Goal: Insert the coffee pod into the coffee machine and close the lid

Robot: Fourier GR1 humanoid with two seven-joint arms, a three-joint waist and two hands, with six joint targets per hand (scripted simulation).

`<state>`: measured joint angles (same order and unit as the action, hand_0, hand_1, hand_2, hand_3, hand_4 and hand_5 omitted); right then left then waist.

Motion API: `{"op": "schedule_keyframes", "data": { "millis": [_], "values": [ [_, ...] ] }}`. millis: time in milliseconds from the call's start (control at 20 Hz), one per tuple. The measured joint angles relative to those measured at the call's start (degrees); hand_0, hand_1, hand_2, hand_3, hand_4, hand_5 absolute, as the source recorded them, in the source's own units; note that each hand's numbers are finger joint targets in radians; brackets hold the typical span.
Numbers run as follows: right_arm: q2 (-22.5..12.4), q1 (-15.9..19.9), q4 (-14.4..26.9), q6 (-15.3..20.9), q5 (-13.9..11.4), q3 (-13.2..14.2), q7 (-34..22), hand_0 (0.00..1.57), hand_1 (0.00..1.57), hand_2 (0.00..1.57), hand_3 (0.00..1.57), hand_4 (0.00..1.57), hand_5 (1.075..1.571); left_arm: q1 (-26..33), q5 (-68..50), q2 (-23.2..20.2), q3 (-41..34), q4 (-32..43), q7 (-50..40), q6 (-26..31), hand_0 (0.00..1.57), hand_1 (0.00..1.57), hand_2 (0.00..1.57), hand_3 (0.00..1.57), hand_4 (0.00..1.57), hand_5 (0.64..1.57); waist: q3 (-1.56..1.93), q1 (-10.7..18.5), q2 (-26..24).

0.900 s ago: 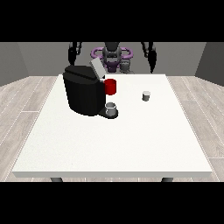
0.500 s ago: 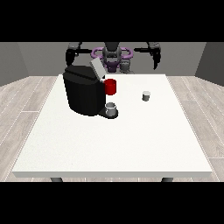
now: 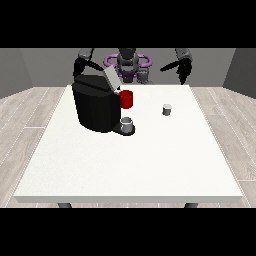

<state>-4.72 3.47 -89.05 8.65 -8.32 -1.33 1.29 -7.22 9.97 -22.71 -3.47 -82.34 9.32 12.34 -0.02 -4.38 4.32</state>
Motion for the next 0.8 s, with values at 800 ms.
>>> {"op": "schedule_keyframes", "data": {
  "millis": [800],
  "values": [
    [3.68, 7.49, 0.63, 1.07, -1.68, -3.66, -3.63, 0.00, 0.00, 0.00, 0.00, 0.00, 1.571, -16.83, 10.28, -7.33, -0.83, 21.13, -0.66, 1.95, 0.00, 0.00, 0.00, 0.00, 0.00, 1.571, 0.01, -5.81, 9.98]
  ]
}}
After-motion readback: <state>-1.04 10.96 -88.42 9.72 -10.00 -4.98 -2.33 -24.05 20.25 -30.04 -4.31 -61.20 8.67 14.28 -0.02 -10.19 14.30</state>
